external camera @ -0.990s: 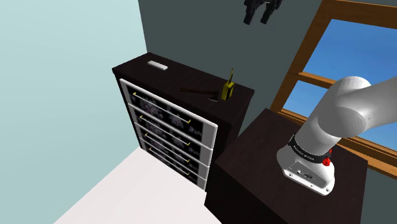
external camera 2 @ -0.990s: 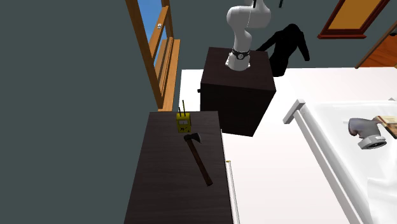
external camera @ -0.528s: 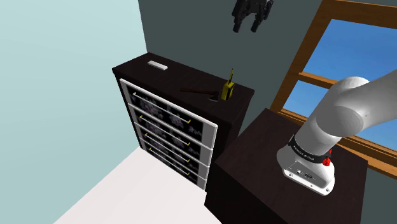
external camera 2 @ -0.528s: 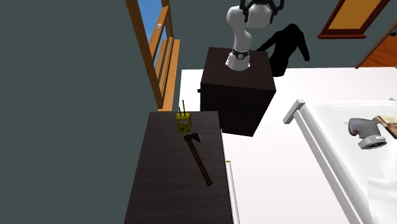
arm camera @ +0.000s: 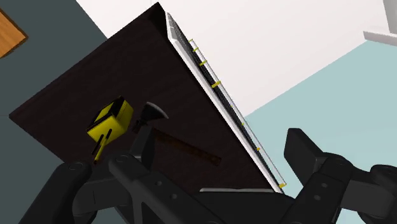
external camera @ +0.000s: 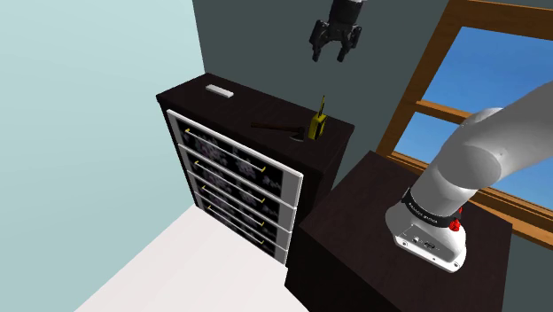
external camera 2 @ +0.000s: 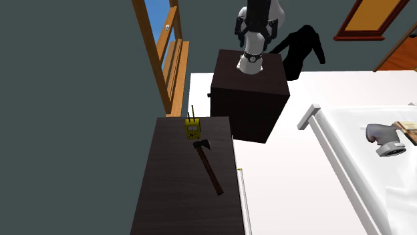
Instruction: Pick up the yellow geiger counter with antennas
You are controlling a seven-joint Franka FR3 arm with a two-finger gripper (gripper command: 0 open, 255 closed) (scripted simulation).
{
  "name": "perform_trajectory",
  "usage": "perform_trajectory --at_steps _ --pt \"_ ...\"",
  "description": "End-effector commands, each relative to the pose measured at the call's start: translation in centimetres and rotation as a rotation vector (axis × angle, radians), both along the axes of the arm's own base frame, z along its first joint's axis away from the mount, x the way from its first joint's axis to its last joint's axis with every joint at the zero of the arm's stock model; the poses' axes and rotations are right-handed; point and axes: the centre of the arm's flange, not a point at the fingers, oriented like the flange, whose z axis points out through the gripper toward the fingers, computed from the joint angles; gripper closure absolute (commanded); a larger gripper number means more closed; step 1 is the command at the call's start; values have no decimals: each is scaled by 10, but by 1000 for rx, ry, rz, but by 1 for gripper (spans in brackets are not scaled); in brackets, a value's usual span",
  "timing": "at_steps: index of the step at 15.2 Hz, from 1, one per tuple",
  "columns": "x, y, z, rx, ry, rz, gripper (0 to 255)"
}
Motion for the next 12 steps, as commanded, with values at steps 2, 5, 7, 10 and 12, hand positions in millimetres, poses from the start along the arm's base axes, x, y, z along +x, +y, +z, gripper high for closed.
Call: perform_trajectory --at_steps 2,5,7,10,12 --pt "23 -19 -29 7 10 -64 0" --pt "42 -40 -56 15 21 -127 0" --pt "54 -56 -75 20 28 -168 0" --pt "71 -79 -103 28 39 -231 0" --pt "81 -95 -122 33 46 -273 0"
